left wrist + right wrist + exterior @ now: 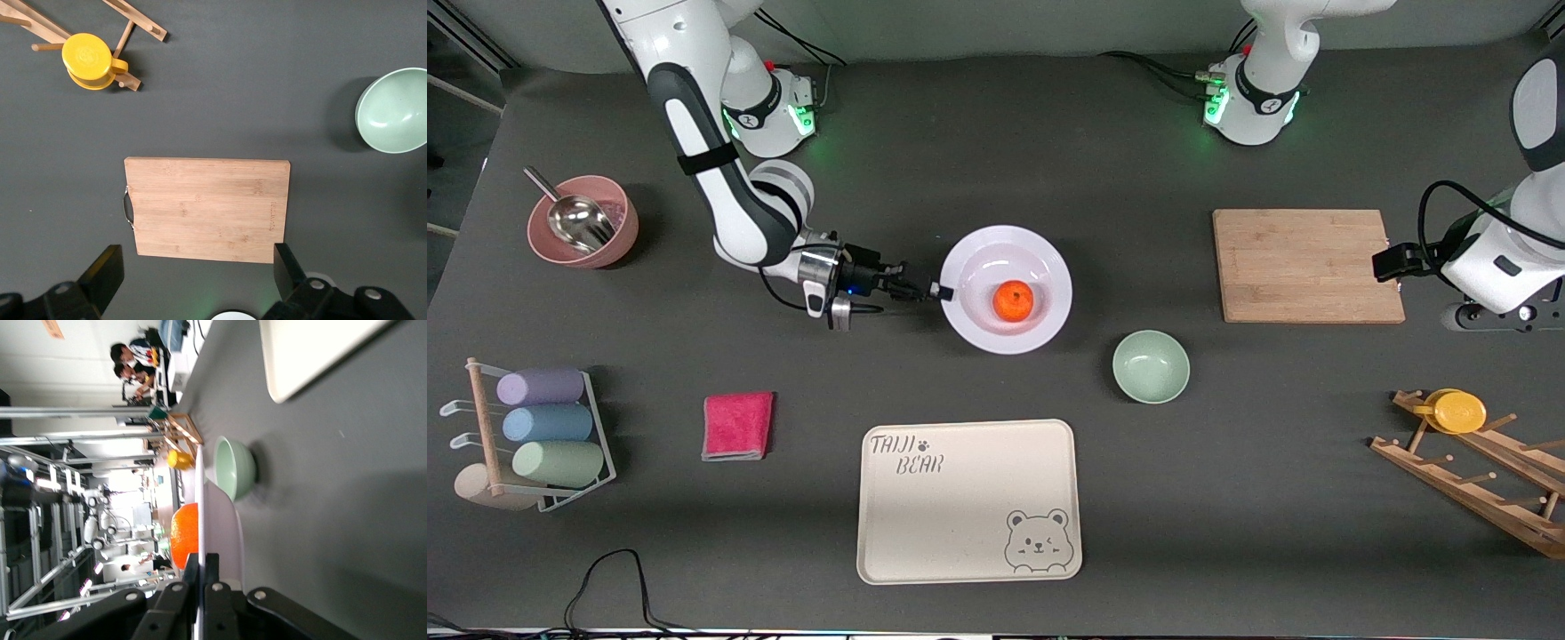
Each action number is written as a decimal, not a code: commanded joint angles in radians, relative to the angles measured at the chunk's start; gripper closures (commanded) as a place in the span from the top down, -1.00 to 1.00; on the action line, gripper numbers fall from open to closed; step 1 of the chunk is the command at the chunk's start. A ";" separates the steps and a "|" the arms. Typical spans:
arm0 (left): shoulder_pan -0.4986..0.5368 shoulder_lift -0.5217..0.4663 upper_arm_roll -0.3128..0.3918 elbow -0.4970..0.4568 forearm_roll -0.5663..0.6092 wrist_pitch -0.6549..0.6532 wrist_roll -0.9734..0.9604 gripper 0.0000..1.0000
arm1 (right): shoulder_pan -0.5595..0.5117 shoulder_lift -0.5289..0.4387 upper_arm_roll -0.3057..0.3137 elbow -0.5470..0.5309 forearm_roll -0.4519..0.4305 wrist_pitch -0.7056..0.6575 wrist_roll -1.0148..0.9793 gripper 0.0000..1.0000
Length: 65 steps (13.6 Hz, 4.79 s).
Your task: Place orange and plate with both arms
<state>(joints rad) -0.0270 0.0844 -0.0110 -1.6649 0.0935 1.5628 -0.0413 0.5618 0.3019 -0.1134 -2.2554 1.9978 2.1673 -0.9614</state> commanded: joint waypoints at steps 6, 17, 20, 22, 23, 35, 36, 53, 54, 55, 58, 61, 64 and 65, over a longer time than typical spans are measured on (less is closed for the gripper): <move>-0.007 0.003 0.009 0.004 -0.009 0.003 0.017 1.00 | -0.105 0.271 0.003 0.417 0.018 -0.037 0.167 -1.00; -0.005 0.003 0.009 0.004 -0.009 0.003 0.017 1.00 | -0.244 0.634 0.004 0.930 -0.217 -0.037 0.420 -1.00; -0.007 0.003 0.009 0.004 -0.009 0.003 0.017 1.00 | -0.250 0.710 0.003 1.010 -0.218 -0.032 0.423 -1.00; -0.007 0.003 0.009 0.004 -0.009 0.003 0.017 1.00 | -0.258 0.756 0.003 1.057 -0.218 -0.030 0.434 -1.00; -0.007 0.003 0.009 0.004 -0.009 0.003 0.017 1.00 | -0.261 0.788 0.003 1.092 -0.221 -0.030 0.432 -1.00; -0.008 0.006 0.009 0.002 -0.009 0.005 0.017 1.00 | -0.273 0.823 0.003 1.111 -0.367 0.005 0.431 -1.00; -0.008 0.006 0.009 0.004 -0.009 0.005 0.017 1.00 | -0.273 0.823 0.003 1.113 -0.366 0.005 0.431 -1.00; -0.007 0.006 0.009 0.002 -0.009 0.000 0.017 1.00 | -0.269 0.720 0.003 1.136 -0.945 0.005 0.824 1.00; -0.007 0.006 0.009 0.002 -0.009 0.000 0.017 1.00 | -0.269 0.702 0.003 1.140 -1.034 0.003 0.883 1.00; -0.007 0.005 0.009 0.002 -0.009 -0.001 0.015 1.00 | -0.269 0.682 0.004 1.140 -1.106 -0.003 0.926 1.00; -0.011 -0.009 0.009 0.004 -0.014 -0.006 0.015 1.00 | -0.281 0.576 -0.021 1.082 -1.277 -0.090 0.931 1.00; -0.007 -0.026 0.009 0.010 -0.028 -0.004 0.017 1.00 | -0.278 0.459 -0.049 0.980 -1.468 -0.152 0.921 1.00; -0.007 -0.037 0.013 0.022 -0.028 0.000 0.014 1.00 | -0.276 0.257 -0.072 0.802 -1.571 -0.193 0.912 1.00; -0.007 -0.037 0.013 0.028 -0.028 -0.003 0.012 1.00 | -0.275 0.184 -0.090 0.754 -1.571 -0.225 0.917 1.00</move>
<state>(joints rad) -0.0273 0.0604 -0.0081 -1.6489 0.0787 1.5639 -0.0385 0.2743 0.6849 -0.1810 -1.3138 0.4616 1.9762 -0.0442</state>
